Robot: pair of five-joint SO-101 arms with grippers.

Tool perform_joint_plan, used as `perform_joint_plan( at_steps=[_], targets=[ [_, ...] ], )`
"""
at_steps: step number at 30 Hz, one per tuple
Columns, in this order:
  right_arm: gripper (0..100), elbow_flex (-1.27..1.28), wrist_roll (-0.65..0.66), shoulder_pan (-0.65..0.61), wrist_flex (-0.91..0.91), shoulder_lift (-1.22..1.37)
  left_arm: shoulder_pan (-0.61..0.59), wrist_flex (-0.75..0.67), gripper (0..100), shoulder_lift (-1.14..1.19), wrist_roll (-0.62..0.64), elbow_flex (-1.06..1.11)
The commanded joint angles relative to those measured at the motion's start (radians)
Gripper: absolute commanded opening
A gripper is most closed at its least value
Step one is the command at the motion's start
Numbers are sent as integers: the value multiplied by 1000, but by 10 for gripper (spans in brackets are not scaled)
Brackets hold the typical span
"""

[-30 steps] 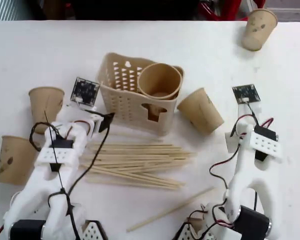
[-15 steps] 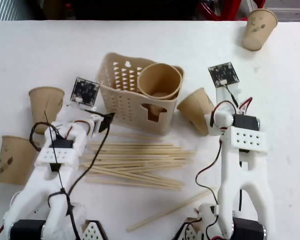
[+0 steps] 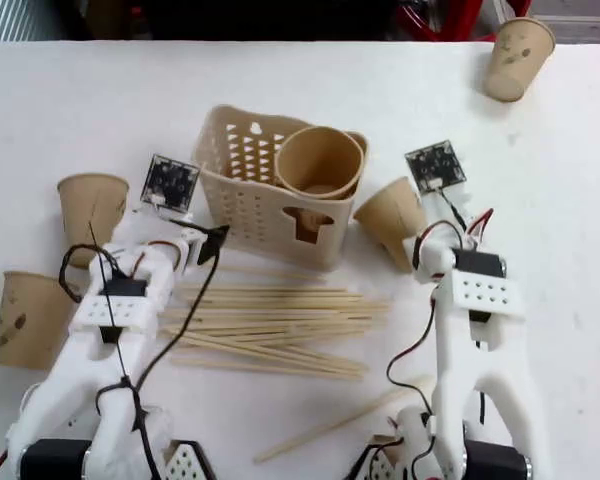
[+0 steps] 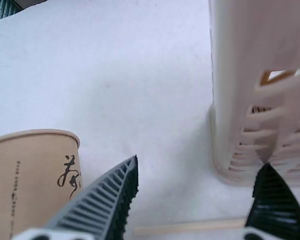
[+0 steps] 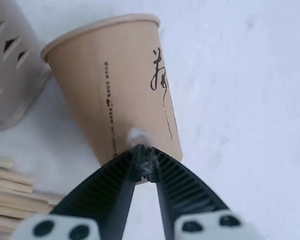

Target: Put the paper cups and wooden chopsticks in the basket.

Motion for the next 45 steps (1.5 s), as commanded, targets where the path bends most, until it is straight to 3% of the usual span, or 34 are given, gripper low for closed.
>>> perform_joint_plan(
  at_steps=[1, 8, 20, 24, 27, 30, 36, 39, 45],
  targets=[
    [18, 35, 28, 99, -61, -13, -8, -23, 353, -2, 6, -9],
    [18, 118, 127, 203, -67, -13, -10, -23, 353, -2, 6, -9],
    [18, 160, 140, 390, -67, -41, -10, -23, 353, -2, 6, -9],
    [19, 107, 89, 430, -5, -137, -10, -23, 353, -2, 6, -9],
    [74, -28, -15, 453, 182, -222, -10, -23, 353, -2, 6, -9],
    [168, -233, -98, 452, 415, -269, -10, -23, 353, -2, 6, -9],
    [168, -615, -221, 282, 673, -183, -10, -23, 353, -2, 6, -9],
    [170, -675, -221, 205, 705, -61, -13, -23, 353, -2, 6, -9],
    [170, -677, -216, 191, 665, 213, -10, -23, 353, -2, 6, -9]
  ],
)
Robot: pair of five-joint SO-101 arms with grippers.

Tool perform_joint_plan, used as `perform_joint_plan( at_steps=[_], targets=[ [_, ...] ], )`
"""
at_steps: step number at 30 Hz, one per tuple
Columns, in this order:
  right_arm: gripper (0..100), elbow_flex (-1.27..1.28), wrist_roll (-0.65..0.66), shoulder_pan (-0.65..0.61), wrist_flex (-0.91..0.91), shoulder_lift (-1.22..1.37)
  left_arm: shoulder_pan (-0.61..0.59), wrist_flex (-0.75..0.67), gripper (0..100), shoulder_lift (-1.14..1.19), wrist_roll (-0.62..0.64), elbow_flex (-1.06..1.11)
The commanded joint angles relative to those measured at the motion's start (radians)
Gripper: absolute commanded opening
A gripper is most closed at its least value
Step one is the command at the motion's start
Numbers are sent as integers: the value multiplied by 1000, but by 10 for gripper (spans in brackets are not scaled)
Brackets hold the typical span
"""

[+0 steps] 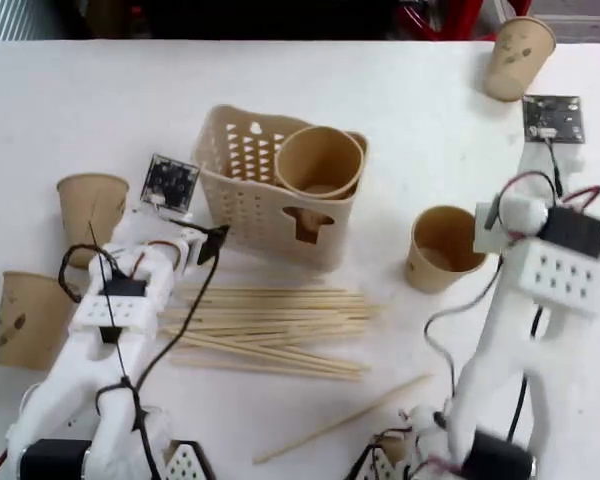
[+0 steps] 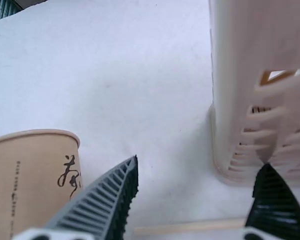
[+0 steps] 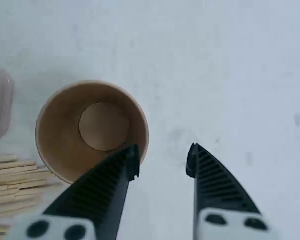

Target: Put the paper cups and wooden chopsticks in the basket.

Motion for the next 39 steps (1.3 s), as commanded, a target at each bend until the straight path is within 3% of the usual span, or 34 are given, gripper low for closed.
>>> perform_joint_plan(
  at_steps=[1, 10, 14, 21, 25, 31, 35, 39],
  targets=[
    [170, -44, 0, -13, -50, 177, -10, -23, 353, -2, 6, -9],
    [159, -41, 0, -16, -166, 398, -10, -23, 353, -2, 6, -9],
    [18, -68, 0, -12, -166, 406, -10, -23, 353, -2, 6, -9],
    [17, -181, -9, -19, -39, 228, -10, -23, 353, -2, 6, -9],
    [17, -331, -87, -38, 88, 48, -10, -23, 353, -2, 6, -9],
    [17, -555, -207, -254, 154, -139, -10, -23, 353, -2, 6, -9],
    [17, -623, -279, -453, 62, -160, -10, -23, 353, -2, 6, -9],
    [17, -605, -308, -568, -18, -119, -10, -23, 353, -2, 6, -9]
  ],
)
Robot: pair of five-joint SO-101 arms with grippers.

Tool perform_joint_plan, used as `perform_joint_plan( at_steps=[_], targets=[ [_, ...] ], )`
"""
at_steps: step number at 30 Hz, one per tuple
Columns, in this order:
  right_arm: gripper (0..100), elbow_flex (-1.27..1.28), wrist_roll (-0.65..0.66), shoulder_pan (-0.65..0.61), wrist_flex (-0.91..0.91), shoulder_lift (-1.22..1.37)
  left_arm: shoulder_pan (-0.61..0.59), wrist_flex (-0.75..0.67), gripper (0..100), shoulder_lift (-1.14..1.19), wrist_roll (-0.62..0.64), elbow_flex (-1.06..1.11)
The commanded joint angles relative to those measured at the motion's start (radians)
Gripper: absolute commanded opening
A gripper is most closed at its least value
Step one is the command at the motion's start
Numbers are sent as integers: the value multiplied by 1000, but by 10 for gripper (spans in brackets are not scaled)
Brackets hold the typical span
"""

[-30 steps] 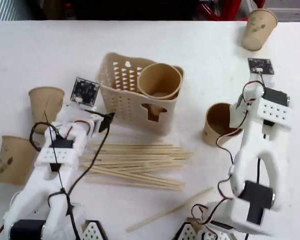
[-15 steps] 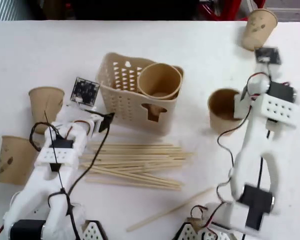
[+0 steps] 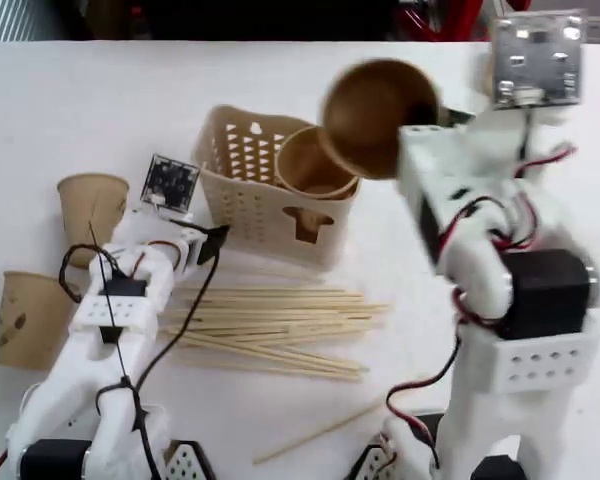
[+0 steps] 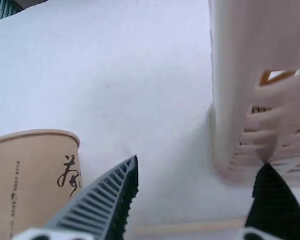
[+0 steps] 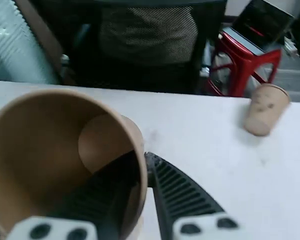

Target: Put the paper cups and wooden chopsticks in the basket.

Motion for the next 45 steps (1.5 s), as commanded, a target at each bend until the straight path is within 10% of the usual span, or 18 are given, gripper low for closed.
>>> perform_joint_plan(
  at_steps=[1, 27, 34, 45],
  targets=[
    [17, -11, -32, -120, -79, 41, -10, -23, 353, -2, 6, -9],
    [21, 25, -29, -128, 5, 263, -10, -23, 353, -2, 6, -9],
    [211, 21, -28, -127, 12, 251, -10, -23, 353, -2, 6, -9],
    [217, 28, -26, -211, -139, 239, -12, -23, 353, -2, 6, -9]
  ],
)
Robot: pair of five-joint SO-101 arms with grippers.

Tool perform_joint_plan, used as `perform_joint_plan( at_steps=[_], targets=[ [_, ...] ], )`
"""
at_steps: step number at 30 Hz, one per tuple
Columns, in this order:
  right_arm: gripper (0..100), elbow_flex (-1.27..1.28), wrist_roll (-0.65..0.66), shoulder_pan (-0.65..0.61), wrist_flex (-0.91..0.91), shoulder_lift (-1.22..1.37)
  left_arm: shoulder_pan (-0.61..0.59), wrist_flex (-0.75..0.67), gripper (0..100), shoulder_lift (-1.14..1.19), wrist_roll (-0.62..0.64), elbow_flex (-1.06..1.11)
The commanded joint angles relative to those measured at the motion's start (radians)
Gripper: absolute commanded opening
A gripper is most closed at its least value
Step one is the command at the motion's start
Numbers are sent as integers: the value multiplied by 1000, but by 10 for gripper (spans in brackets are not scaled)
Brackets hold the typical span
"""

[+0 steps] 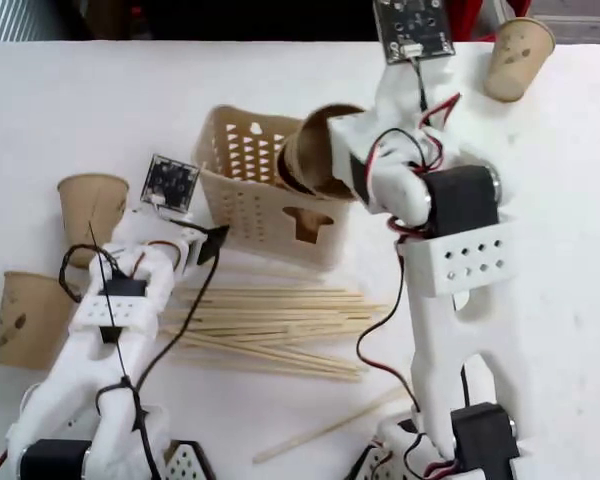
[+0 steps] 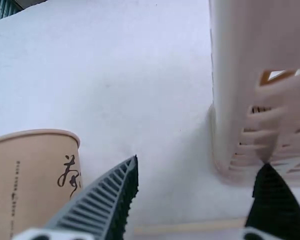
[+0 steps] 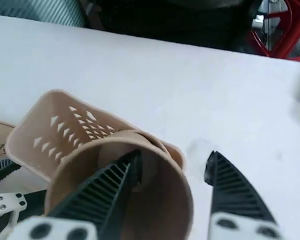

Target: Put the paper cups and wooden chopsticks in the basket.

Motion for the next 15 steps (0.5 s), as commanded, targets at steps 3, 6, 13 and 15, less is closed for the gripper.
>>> perform_joint_plan(
  at_steps=[3, 6, 13, 15],
  targets=[
    [216, -5, -3, -84, -148, 28, -13, -23, 353, -2, 6, -9],
    [216, -5, -3, -94, -203, 48, -13, -23, 353, -2, 6, -9],
    [215, -11, -3, -67, -148, 41, -16, -23, 353, -4, 6, -9],
    [193, -5, -3, -33, -39, 13, -27, -23, 353, -12, 6, -11]
  ],
)
